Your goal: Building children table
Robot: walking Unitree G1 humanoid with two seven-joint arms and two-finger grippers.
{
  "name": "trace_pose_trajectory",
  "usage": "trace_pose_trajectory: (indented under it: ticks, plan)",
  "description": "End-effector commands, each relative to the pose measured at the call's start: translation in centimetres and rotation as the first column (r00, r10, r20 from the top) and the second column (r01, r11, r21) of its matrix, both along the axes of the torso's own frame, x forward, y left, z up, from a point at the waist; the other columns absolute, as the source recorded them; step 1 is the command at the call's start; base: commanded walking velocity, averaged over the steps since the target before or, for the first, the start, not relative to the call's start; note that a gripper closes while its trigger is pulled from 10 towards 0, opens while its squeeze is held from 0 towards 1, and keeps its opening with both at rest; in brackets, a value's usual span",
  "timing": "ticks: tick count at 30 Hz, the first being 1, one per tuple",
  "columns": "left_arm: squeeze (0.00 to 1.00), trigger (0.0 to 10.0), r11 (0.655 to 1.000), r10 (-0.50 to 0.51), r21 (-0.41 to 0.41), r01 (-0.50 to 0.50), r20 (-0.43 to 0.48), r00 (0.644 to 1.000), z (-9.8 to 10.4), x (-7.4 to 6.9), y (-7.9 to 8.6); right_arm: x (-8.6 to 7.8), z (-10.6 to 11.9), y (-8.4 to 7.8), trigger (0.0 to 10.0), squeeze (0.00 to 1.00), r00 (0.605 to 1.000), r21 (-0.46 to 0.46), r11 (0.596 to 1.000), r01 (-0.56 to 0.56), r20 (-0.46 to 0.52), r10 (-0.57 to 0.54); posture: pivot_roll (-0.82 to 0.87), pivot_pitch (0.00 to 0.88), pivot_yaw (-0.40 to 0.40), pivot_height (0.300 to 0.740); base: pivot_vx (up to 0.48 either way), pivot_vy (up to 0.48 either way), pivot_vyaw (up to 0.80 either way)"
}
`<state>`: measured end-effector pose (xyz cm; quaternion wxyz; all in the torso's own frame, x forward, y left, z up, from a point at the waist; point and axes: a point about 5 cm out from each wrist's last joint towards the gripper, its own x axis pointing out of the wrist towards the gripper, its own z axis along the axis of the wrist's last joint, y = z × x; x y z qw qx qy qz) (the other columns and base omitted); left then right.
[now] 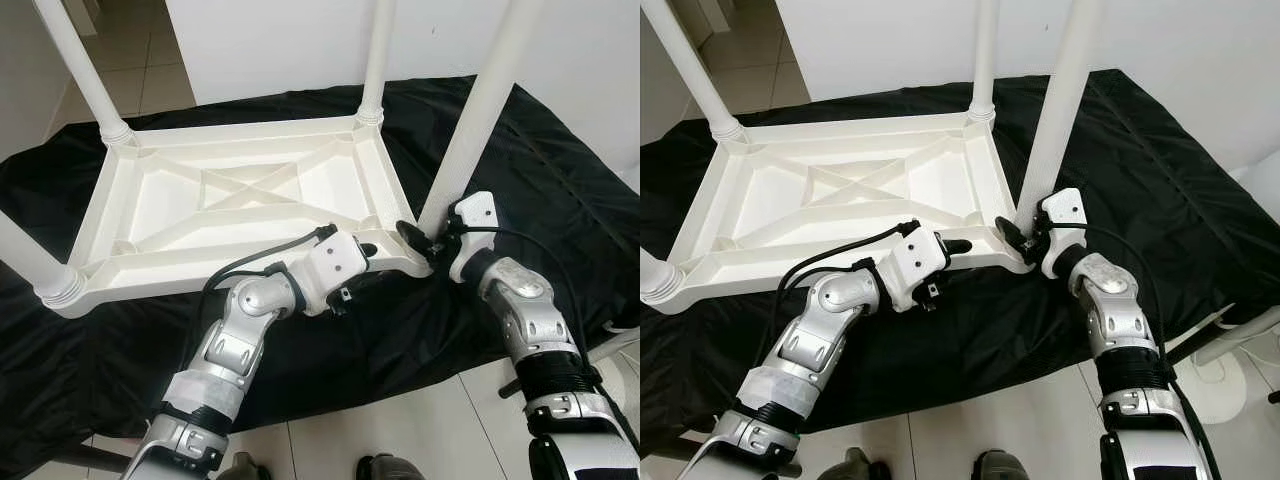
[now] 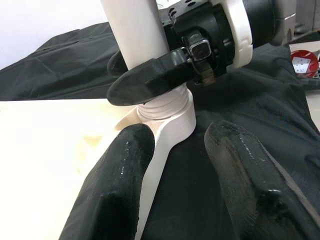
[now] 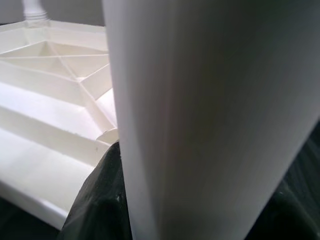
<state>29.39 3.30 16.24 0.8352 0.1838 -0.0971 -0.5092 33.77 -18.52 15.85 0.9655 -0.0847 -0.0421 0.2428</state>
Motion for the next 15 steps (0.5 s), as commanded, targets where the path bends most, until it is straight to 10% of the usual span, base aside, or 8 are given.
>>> trace_pose_trajectory:
  ticks: [1,15]
  plan:
    - [0.00,10.0,0.994,0.112,-0.024,-0.111,0.016,0.994,-0.2,0.3,0.5,-0.3,-0.2,0.8,10.0,0.00,0.997,0.011,0.997,0.073,0.022,-0.073,-0.12,0.072,0.050,0.740,0.000,0.000,0.00]
    - [0.00,10.0,0.994,0.106,-0.024,-0.106,0.011,0.994,-0.3,0.0,0.4,-1.1,-0.9,2.5,10.0,0.00,0.875,0.113,0.869,0.482,-0.025,-0.483,-0.13,0.078,0.047,0.740,0.000,0.000,0.00]
